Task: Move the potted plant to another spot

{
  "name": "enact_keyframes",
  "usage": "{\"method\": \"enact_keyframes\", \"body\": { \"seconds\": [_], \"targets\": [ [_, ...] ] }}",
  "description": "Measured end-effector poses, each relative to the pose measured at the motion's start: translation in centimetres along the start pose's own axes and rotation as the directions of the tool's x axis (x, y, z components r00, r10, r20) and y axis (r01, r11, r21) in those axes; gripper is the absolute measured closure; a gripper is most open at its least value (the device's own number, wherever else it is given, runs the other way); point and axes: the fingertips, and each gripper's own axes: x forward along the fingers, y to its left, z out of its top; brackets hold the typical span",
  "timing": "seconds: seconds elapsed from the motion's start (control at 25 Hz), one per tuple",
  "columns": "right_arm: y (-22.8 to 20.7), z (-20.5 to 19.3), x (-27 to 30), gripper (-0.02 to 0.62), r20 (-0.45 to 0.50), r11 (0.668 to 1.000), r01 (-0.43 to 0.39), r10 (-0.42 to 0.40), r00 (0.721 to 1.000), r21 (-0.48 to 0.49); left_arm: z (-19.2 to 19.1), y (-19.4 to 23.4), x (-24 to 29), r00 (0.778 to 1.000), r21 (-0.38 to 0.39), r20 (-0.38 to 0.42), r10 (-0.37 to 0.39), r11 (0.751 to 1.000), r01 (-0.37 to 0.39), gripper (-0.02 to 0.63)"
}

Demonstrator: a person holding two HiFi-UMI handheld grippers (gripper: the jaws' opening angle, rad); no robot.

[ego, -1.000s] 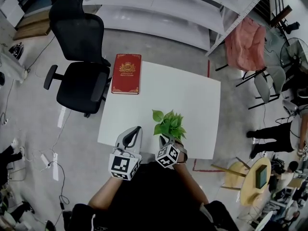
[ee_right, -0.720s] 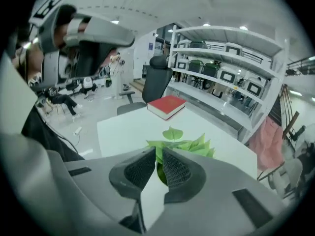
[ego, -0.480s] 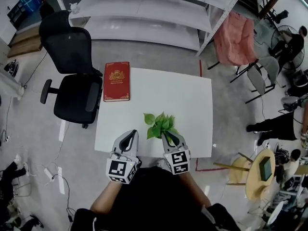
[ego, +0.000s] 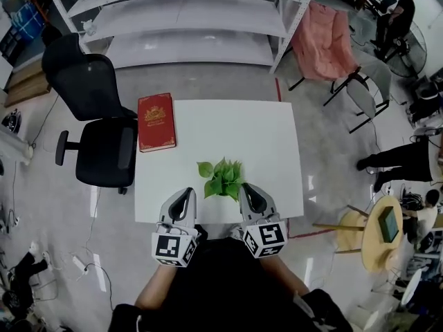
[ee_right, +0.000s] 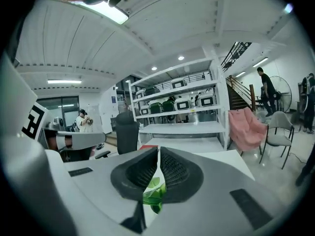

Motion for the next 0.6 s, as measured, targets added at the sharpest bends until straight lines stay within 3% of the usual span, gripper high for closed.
{"method": "enact_keyframes", "body": {
  "seconds": [0.6],
  "targets": [
    [-0.1,-0.7,-0.9,0.583,-0.006,1.000,0.021,-0.021,1.000,-0.013,-0.9,-1.2,0.3,1.000,0.010,-0.014,-0.018,1.000,0.018,0.590]
  ]
}}
